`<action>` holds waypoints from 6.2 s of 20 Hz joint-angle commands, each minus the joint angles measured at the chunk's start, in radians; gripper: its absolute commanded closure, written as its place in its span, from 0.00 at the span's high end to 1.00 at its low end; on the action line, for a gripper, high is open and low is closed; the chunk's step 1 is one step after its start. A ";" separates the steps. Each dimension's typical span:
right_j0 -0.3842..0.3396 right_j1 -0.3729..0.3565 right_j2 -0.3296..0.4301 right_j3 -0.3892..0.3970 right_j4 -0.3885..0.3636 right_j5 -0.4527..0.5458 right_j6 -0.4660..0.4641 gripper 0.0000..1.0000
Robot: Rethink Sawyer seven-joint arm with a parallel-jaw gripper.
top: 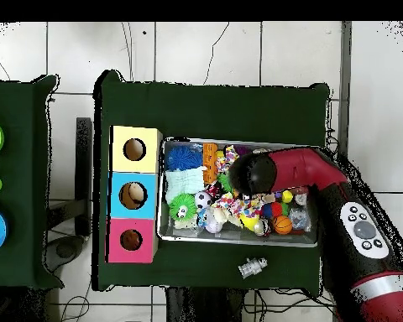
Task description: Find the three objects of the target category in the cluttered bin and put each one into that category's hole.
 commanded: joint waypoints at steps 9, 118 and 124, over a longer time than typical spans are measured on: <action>-0.009 0.085 -0.016 -0.039 -0.148 0.024 -0.171 1.00; 0.156 -0.093 -0.379 0.157 0.283 -0.281 0.178 0.00; 0.296 -0.094 -0.539 0.018 0.077 -0.259 0.168 0.00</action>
